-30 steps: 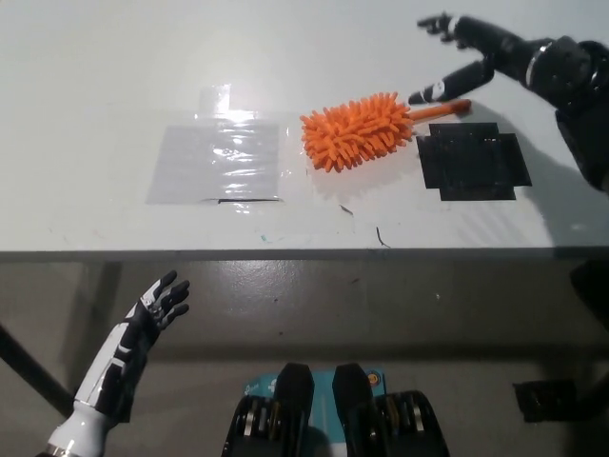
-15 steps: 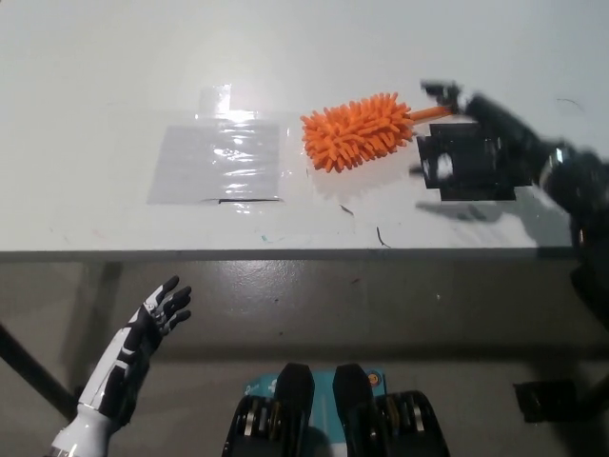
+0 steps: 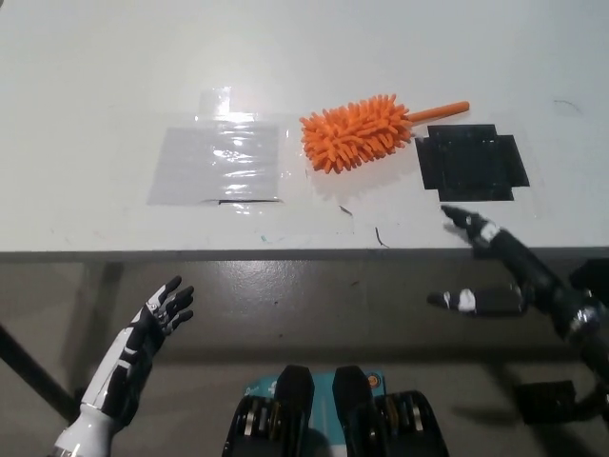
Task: The robot uses it right hand to pick up an extended orange duster kept in the middle of the desk and presses its handle against the desk to collapse it
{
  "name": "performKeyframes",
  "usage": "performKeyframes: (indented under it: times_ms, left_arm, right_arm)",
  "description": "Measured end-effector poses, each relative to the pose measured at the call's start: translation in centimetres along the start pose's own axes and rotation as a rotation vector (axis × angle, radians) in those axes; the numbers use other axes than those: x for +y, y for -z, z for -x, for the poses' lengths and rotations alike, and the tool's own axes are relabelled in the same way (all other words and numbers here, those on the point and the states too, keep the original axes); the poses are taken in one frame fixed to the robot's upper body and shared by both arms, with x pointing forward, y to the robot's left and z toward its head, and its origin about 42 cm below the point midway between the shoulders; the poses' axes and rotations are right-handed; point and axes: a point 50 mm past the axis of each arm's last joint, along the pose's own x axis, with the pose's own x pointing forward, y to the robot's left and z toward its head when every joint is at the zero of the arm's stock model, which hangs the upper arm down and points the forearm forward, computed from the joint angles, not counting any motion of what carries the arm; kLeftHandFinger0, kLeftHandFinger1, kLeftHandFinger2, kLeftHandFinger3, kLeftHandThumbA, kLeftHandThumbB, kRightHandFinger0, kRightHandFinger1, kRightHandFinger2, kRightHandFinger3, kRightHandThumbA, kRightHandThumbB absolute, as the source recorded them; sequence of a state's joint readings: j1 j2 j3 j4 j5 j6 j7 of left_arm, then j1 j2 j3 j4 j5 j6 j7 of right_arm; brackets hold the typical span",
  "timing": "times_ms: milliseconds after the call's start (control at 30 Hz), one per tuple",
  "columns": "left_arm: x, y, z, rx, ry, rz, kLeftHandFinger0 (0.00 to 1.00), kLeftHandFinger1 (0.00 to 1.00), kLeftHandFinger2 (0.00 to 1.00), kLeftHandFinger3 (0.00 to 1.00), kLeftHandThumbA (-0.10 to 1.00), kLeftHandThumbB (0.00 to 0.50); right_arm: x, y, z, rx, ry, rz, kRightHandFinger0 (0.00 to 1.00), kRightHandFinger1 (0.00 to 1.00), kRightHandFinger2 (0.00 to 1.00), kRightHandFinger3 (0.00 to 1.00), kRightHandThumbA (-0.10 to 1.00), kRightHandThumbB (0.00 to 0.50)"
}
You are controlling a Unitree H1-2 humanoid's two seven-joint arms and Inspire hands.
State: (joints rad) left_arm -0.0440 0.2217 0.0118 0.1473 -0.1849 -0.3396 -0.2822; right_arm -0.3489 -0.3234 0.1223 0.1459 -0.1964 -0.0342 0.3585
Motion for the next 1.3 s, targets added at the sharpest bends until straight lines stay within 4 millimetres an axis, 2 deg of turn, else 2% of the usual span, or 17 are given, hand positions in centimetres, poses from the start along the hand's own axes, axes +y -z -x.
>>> performKeyframes:
  times_ms: [100,267,300,400,433,467,533,567,600,733,767,800,1000,1067,1167,1267,1300]
  left_arm:
    - [0.0,0.0,-0.2,-0.002,0.0,0.0,1.0,1.0,1.0,1.0,1.0,0.298]
    - [0.1,-0.1,-0.6,-0.007,0.002,-0.001,1.0,1.0,1.0,1.0,1.0,0.287]
    - [0.1,-0.1,-0.8,-0.009,0.002,-0.001,1.0,1.0,1.0,1.0,1.0,0.285]
    - [0.3,-0.3,-1.5,-0.019,0.004,-0.003,1.0,1.0,1.0,1.0,1.0,0.271]
    - [0.3,-0.3,-1.6,-0.022,0.004,-0.003,1.0,1.0,1.0,1.0,1.0,0.261]
    - [0.4,-0.6,-2.2,-0.034,0.006,-0.005,1.0,1.0,1.0,1.0,1.0,0.258]
    - [0.4,-0.9,-2.9,-0.049,0.009,-0.007,1.0,1.0,1.0,1.0,1.0,0.257]
    - [0.5,-1.2,-3.3,-0.061,0.011,-0.009,1.0,1.0,1.0,1.0,1.0,0.269]
    - [0.5,-1.3,-3.6,-0.068,0.012,-0.011,1.0,1.0,1.0,1.0,1.0,0.264]
    - [0.6,-1.9,-4.5,-0.094,0.017,-0.017,1.0,1.0,1.0,1.0,1.0,0.261]
    - [0.6,-2.0,-4.6,-0.099,0.018,-0.019,1.0,1.0,1.0,1.0,1.0,0.249]
    - [0.7,-2.0,-4.7,-0.102,0.018,-0.02,1.0,1.0,1.0,1.0,1.0,0.245]
    - [0.8,-2.1,-4.7,-0.105,0.027,-0.026,1.0,1.0,1.0,1.0,1.0,0.246]
    - [0.8,-2.1,-4.7,-0.105,0.029,-0.026,1.0,1.0,1.0,1.0,1.0,0.246]
    - [0.8,-2.1,-4.7,-0.106,0.03,-0.027,1.0,1.0,1.0,1.0,1.0,0.24]
    - [0.9,-2.0,-4.6,-0.106,0.032,-0.029,1.0,1.0,1.0,1.0,1.0,0.241]
    - [0.9,-2.0,-4.6,-0.106,0.034,-0.03,1.0,1.0,1.0,1.0,1.0,0.24]
  right_arm:
    - [1.0,-1.0,1.5,-0.04,0.007,-0.005,1.0,1.0,1.0,1.0,1.0,0.444]
    - [2.4,-3.6,3.9,-0.141,0.034,-0.023,1.0,1.0,1.0,1.0,1.0,0.475]
    - [2.5,-4.4,4.4,-0.172,0.045,-0.028,1.0,1.0,1.0,1.0,1.0,0.449]
    - [2.8,-6.6,5.8,-0.268,0.104,-0.06,1.0,1.0,1.0,1.0,1.0,0.421]
    - [2.9,-7.0,6.0,-0.285,0.115,-0.066,1.0,1.0,1.0,1.0,1.0,0.345]
    - [3.3,-8.2,6.8,-0.348,0.163,-0.096,1.0,1.0,1.0,1.0,1.0,0.314]
    - [3.9,-8.8,7.3,-0.394,0.201,-0.138,1.0,1.0,1.0,1.0,1.0,0.311]
    - [4.2,-8.9,7.6,-0.415,0.227,-0.162,1.0,1.0,1.0,1.0,1.0,0.256]
    - [4.3,-9.0,7.7,-0.431,0.245,-0.178,1.0,1.0,1.0,1.0,1.0,0.239]
    - [5.2,-6.7,6.9,-0.403,0.302,-0.272,1.0,1.0,1.0,1.0,1.0,0.238]
    - [5.4,-6.0,6.8,-0.39,0.315,-0.295,1.0,1.0,1.0,1.0,1.0,0.198]
    - [5.6,-5.4,6.7,-0.384,0.327,-0.31,1.0,1.0,1.0,1.0,1.0,0.182]
    - [6.6,-0.6,5.8,-0.278,0.372,-0.403,1.0,1.0,1.0,1.0,1.0,0.138]
    - [6.7,-0.1,5.8,-0.27,0.384,-0.413,1.0,1.0,1.0,1.0,1.0,0.135]
    - [6.6,0.2,5.7,-0.272,0.396,-0.421,1.0,1.0,1.0,1.0,1.0,0.061]
    - [6.5,0.1,5.6,-0.276,0.396,-0.424,1.0,1.0,1.0,1.0,1.0,0.056]
    - [6.4,0.1,5.5,-0.279,0.397,-0.425,1.0,1.0,1.0,1.0,1.0,0.077]
